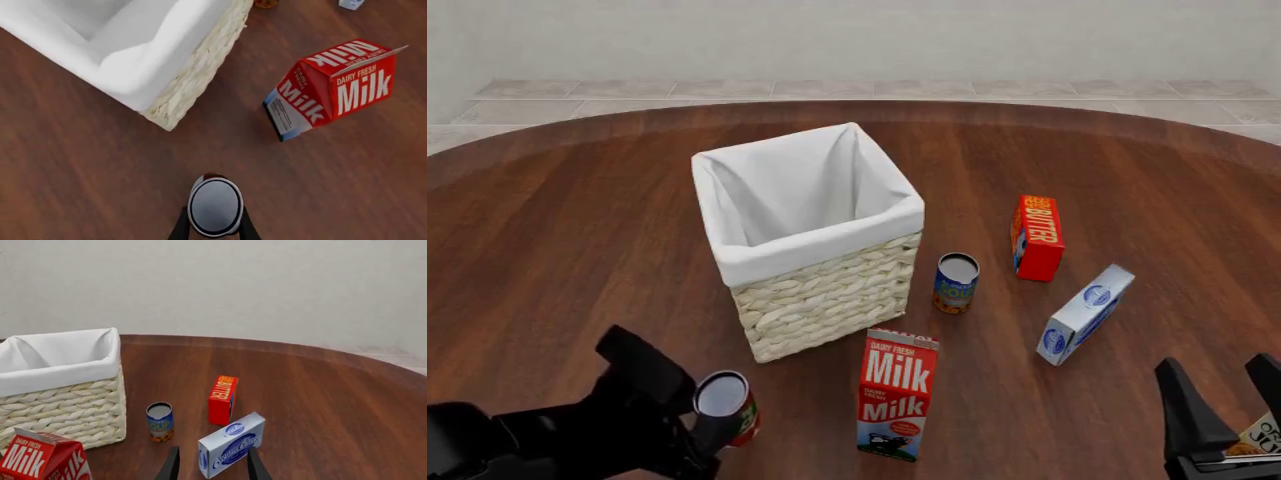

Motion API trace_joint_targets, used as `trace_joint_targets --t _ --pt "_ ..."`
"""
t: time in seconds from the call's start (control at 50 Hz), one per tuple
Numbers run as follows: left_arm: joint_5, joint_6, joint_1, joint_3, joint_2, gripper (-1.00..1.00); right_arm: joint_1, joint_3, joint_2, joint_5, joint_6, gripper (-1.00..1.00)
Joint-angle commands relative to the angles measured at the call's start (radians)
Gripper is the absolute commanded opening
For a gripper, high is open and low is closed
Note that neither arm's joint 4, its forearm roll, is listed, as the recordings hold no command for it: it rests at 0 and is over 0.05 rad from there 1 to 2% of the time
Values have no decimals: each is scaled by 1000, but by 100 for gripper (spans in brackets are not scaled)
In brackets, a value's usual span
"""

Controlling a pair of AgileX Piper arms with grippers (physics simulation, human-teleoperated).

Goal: Pick up the alphabet soup and the tomato sauce, and put them in the basket.

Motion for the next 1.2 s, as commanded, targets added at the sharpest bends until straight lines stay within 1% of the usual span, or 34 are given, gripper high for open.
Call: trace_joint_targets --t 0.02,0.34,0.54,0.7,0.94,0.98,1.06,1.08,1.14,1.2 --pt "76 20 -12 -29 -71 -100 1 -1 -1 -1 -5 100" --pt "195 28 -26 -76 -176 -100 4 -5 -2 -7 -12 100" --pt "242 30 -29 -110 -211 -100 5 -5 -2 -8 -13 100" --pt "275 56 0 -164 -226 -100 6 -6 -2 -9 -12 100" --pt "324 69 -4 -233 -245 -100 8 -6 -2 -9 -11 100" --pt "336 61 -6 -252 -247 -100 7 -7 -2 -9 -11 100" --pt "359 17 -12 -300 -257 -100 8 -6 -2 -8 -14 100" --pt "359 17 -12 -300 -257 -100 8 -6 -2 -8 -13 100" --pt "388 -6 -21 -347 -258 -100 8 -6 -2 -8 -13 100" --pt "404 -7 -23 -378 -258 -100 7 -5 -2 -7 -12 100"
